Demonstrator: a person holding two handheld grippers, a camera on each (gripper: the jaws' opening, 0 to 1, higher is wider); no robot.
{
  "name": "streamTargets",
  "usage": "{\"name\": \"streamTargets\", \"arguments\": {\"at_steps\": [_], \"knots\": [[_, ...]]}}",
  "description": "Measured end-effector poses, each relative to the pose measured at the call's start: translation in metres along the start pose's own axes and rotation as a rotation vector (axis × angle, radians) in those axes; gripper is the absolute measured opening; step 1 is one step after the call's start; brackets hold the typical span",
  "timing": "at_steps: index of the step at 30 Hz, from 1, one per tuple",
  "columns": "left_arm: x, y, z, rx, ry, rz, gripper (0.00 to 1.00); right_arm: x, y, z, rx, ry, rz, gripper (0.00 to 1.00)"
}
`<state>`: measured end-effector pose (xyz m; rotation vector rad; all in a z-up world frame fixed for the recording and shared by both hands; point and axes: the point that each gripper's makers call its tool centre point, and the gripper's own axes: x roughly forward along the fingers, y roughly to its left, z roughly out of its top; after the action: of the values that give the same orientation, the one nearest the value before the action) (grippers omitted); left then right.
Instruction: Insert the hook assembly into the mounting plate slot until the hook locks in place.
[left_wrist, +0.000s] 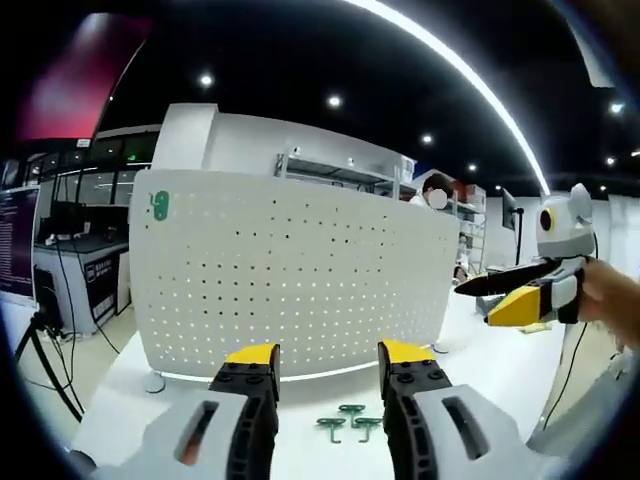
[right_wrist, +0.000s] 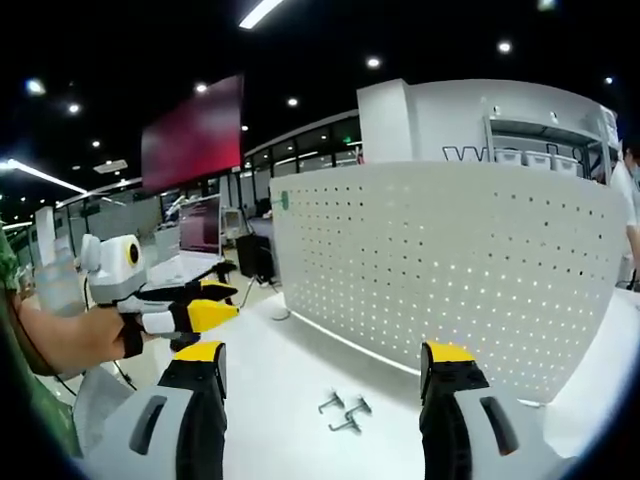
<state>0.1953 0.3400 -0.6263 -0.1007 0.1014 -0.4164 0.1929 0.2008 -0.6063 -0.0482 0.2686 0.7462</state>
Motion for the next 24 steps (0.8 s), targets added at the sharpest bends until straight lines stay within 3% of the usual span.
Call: {"name": "streamTargets", "arguments": {"at_steps": [15, 24], "knots": [[0.0, -0.01, -0.036, 0.007, 0.073, -0.023, 0.4, 0.0, 0.002, -0.01, -0.007, 0.028, 0.01, 0.8], [-0.001, -0.01, -0.048, 0.003, 0.095, -0.028, 0.4, 0.002, 0.003, -0.015, -0.012, 0.044, 0.012, 0.8]]}}
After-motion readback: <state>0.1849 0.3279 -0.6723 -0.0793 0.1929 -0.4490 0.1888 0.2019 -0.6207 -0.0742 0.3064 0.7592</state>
